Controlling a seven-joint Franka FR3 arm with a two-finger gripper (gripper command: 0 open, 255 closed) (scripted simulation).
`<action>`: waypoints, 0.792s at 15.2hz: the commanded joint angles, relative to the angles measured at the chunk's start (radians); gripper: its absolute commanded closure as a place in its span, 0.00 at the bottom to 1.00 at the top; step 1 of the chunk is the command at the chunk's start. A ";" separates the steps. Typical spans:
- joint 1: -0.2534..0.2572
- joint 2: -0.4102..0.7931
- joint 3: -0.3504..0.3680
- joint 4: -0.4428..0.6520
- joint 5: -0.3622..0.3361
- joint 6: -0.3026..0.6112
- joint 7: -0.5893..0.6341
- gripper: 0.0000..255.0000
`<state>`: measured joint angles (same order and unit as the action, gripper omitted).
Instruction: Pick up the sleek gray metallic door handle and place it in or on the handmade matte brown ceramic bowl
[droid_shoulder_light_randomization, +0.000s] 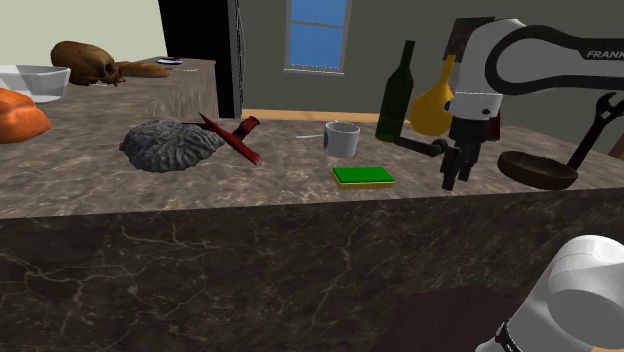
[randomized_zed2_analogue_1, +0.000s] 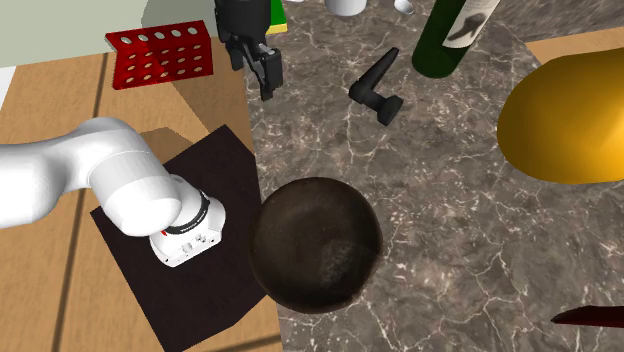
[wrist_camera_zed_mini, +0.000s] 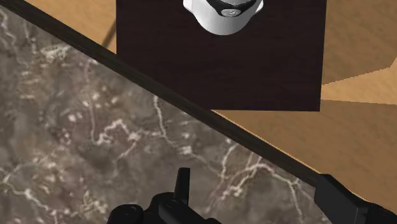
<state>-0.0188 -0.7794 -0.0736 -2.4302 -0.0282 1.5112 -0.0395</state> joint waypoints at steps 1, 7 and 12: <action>0.000 0.000 0.000 0.000 0.000 0.000 0.000 0.00; -0.004 0.173 -0.092 0.141 -0.056 0.079 -0.138 0.00; 0.002 0.326 -0.161 0.289 -0.068 0.125 -0.254 0.00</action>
<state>-0.0170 -0.4811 -0.2191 -2.1710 -0.0930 1.6291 -0.2654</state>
